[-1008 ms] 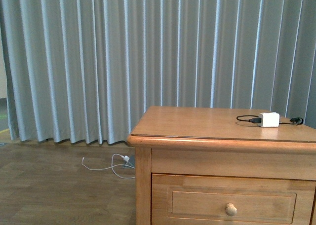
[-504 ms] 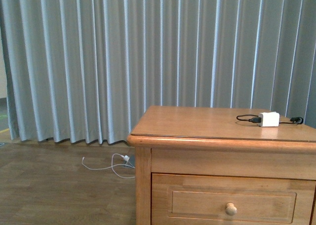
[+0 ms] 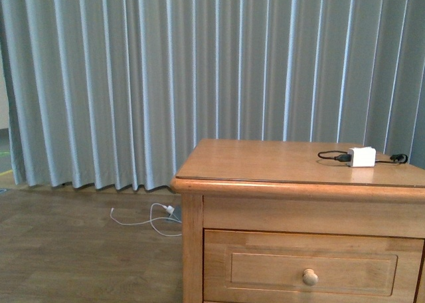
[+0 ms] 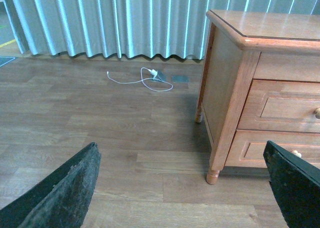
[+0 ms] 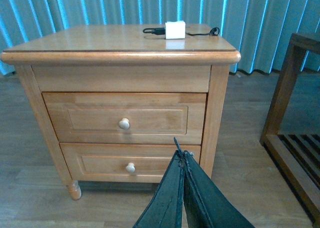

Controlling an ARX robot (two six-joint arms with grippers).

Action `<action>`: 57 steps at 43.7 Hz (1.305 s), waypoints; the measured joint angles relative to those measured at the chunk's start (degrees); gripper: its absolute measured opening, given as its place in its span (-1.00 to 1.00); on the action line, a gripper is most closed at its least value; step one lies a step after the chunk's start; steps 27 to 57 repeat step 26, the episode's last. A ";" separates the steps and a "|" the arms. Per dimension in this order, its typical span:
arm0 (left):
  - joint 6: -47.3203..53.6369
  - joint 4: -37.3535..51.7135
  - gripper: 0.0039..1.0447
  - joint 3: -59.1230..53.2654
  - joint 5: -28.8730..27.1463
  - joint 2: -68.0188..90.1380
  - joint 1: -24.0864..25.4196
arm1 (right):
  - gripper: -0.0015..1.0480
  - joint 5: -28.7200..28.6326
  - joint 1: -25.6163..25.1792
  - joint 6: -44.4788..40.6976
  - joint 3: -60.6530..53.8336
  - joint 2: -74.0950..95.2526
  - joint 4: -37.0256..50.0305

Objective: Place pink marker in drawer with both arms

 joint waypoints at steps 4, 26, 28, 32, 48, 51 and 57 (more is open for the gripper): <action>0.00 0.00 0.89 0.02 -0.02 0.00 0.00 | -0.97 0.00 0.00 0.00 0.00 0.00 -0.17; 0.00 0.00 0.89 0.02 -0.02 0.00 0.00 | 0.50 0.00 0.00 -0.04 0.00 -0.04 -0.17; 0.00 0.00 0.89 0.02 -0.02 0.00 0.00 | 0.50 0.00 0.00 -0.04 0.00 -0.04 -0.17; 0.00 0.00 0.89 0.02 -0.02 0.00 0.00 | 0.50 0.00 0.00 -0.04 0.00 -0.04 -0.17; 0.00 0.00 0.89 0.02 -0.02 0.00 0.00 | 0.50 0.00 0.00 -0.04 0.00 -0.04 -0.17; 0.00 0.00 0.89 0.02 -0.02 0.00 0.00 | 0.50 0.00 0.00 -0.04 0.00 -0.04 -0.17; 0.00 0.00 0.89 0.02 -0.02 0.00 0.00 | 0.50 0.00 0.00 -0.04 0.00 -0.04 -0.17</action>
